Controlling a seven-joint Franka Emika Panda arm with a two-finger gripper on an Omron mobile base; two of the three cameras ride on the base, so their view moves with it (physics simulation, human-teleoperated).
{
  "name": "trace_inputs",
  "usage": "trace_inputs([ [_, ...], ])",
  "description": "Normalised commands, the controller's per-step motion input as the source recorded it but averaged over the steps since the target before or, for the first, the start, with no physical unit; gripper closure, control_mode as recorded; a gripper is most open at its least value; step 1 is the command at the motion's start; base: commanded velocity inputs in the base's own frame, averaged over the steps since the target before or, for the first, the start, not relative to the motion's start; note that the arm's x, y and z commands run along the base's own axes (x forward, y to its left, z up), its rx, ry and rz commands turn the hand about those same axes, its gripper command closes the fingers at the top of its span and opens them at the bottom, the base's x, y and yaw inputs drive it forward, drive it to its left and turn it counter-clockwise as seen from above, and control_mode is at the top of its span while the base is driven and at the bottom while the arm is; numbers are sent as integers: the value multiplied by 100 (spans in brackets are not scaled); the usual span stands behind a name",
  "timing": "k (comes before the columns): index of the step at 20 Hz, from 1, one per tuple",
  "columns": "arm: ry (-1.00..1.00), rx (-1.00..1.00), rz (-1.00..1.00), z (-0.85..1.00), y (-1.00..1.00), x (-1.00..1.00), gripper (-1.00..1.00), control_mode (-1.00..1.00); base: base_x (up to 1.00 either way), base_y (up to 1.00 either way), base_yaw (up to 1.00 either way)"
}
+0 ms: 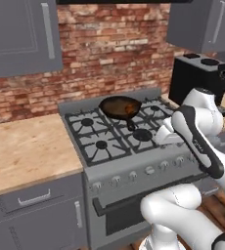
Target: Take the chicken drumsticks from the pan and place one on each plate on the dining counter.
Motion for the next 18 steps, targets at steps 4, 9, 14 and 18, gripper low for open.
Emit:
trace_inputs([
  [4,0,0,0,0,0,0,-100,100,48,-4,32],
  [9,0,0,0,0,0,0,-100,100,51,-15,24],
  [14,0,0,0,0,0,0,-100,100,35,-19,19],
  [18,-8,0,-7,2,-6,0,-100,-100,10,-9,3],
])
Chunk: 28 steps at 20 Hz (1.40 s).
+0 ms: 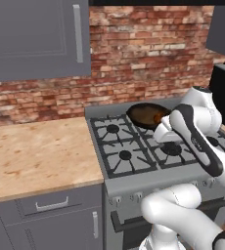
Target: Take the chicken drumsticks from the pan and place one on each plate on the dining counter.
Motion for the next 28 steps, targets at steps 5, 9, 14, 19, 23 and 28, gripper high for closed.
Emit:
trace_inputs([
  [5,-18,0,-34,21,-3,34,-100,-100,0,0,0],
  [9,-20,0,-26,22,-14,76,-100,-100,0,0,0],
  [14,-6,1,-24,14,-42,88,-100,-100,0,0,0],
  [19,-2,9,-34,0,-52,89,-100,-100,0,0,0],
  [23,0,1,-22,0,-29,86,-100,-100,0,0,0],
  [28,0,0,-14,-1,-23,71,-100,-100,0,0,0],
])
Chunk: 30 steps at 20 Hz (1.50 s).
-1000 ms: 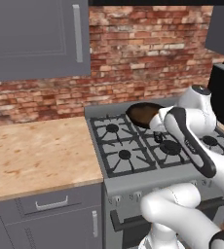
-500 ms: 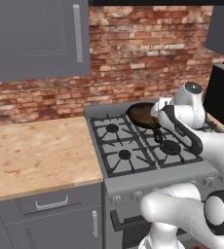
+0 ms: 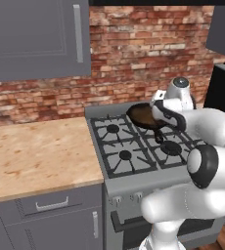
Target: Take the chicken drumsticks from the pan and place one on each plate on the dining counter.
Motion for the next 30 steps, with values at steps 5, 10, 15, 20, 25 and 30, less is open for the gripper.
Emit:
trace_inputs([
  [5,0,-1,-2,-21,-36,49,-100,-100,0,0,0],
  [10,5,-1,2,-39,-30,40,-100,-100,0,0,0],
  [15,7,0,10,-27,-22,69,-100,-100,0,0,0],
  [20,8,0,17,-12,-25,83,-100,-100,0,0,0],
  [25,19,0,7,-31,-19,60,-100,-100,0,0,0],
  [30,9,0,0,-28,-2,46,-100,-100,0,0,0],
])
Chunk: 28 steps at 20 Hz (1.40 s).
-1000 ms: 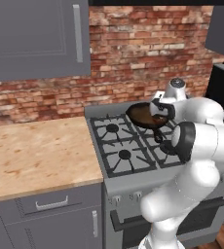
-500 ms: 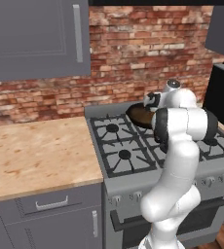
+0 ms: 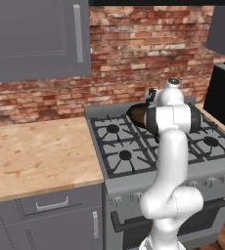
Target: Take the chicken drumsticks from the pan and place one on each plate on the dining counter.
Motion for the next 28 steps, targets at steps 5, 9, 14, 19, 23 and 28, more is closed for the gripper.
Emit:
trace_inputs([
  [5,1,0,0,-8,1,57,-100,-100,0,0,0],
  [9,9,-6,0,-47,9,24,-100,-100,0,0,0],
  [14,7,-10,-3,-52,18,0,-100,-100,0,0,0],
  [19,4,-10,-7,-37,46,-1,-100,-100,0,0,0],
  [23,8,-6,-7,-66,23,1,-100,-100,0,0,0],
  [28,10,-2,-6,-80,6,1,100,-100,0,0,0],
])
